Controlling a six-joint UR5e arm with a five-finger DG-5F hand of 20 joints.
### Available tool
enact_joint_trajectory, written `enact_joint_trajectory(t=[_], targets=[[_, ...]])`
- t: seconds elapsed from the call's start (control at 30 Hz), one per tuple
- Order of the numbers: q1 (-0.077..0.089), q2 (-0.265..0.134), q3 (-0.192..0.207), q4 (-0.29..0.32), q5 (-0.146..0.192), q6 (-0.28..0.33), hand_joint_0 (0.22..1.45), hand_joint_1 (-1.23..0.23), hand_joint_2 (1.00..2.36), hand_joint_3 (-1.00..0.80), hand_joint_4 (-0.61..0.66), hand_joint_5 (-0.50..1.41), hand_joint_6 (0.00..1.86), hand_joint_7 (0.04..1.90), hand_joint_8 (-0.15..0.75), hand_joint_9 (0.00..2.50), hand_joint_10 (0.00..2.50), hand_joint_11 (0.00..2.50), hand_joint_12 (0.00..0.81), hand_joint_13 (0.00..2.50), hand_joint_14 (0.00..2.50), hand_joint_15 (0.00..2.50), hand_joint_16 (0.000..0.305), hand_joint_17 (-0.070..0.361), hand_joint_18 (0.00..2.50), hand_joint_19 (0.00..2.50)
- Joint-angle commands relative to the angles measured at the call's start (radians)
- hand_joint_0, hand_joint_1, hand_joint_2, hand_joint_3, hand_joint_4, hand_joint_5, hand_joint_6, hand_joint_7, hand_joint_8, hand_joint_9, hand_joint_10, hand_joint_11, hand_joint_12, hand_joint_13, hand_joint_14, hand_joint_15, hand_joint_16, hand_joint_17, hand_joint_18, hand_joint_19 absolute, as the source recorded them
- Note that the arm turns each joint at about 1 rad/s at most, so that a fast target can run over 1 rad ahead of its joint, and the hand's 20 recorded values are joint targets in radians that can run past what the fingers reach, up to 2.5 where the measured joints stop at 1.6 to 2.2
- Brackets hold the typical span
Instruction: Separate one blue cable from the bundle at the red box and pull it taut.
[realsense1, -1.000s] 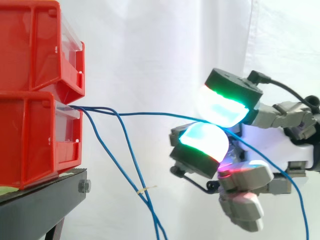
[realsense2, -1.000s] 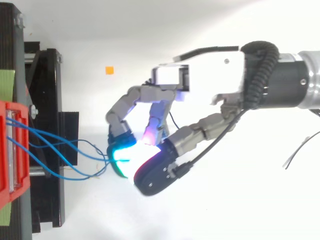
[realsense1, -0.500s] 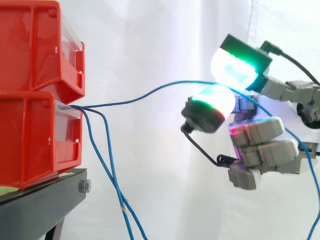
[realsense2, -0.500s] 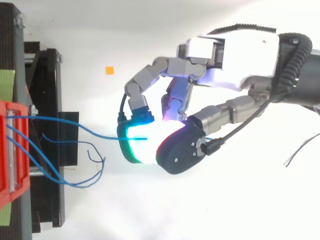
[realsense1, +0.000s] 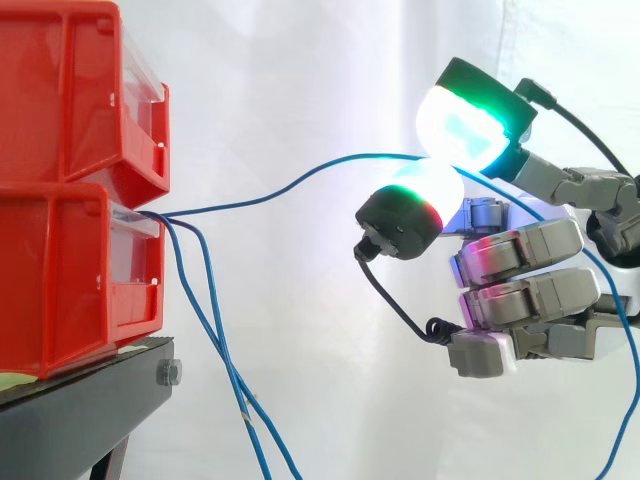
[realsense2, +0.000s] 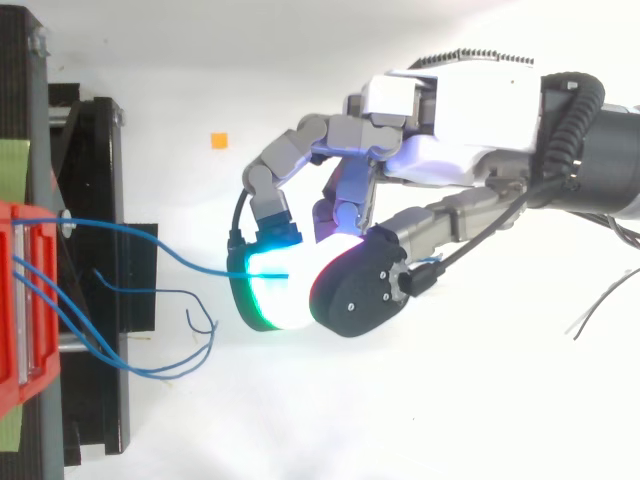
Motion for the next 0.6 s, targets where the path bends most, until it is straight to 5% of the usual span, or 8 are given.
enact_joint_trajectory(t=[0.0, 0.07, 0.33, 0.57], targets=[[0.0, -0.005, 0.0, 0.03, 0.009, -0.008, 0.67, -0.57, 1.01, -0.44, 0.03, -0.16, 0.9, 1.1, 0.33, 1.39, 0.33, 1.59, 0.369, 1.54, 0.0, 1.59, 0.045, 0.102, 1.08, 0.71], [0.0, -0.005, 0.0, 0.025, 0.021, -0.032, 0.67, -0.57, 1.01, -0.44, 0.03, -0.16, 0.9, 1.1, 0.325, 1.37, 0.38, 1.6, 0.371, 1.54, 0.03, 1.68, 0.045, 0.102, 1.08, 0.72], [0.002, -0.005, 0.0, 0.013, 0.037, -0.074, 0.67, -0.58, 1.01, -0.43, 0.02, -0.15, 0.9, 1.08, 0.32, 1.29, 0.8, 1.57, 0.373, 1.38, 0.9, 1.55, 0.046, 0.103, 1.12, 0.82], [0.006, -0.007, -0.003, 0.008, 0.033, -0.101, 0.67, -0.58, 1.01, -0.44, 0.03, -0.15, 0.9, 1.08, 0.303, 1.15, 1.83, 1.62, 0.372, 1.21, 1.73, 1.47, 0.048, 0.108, 1.26, 1.1]])
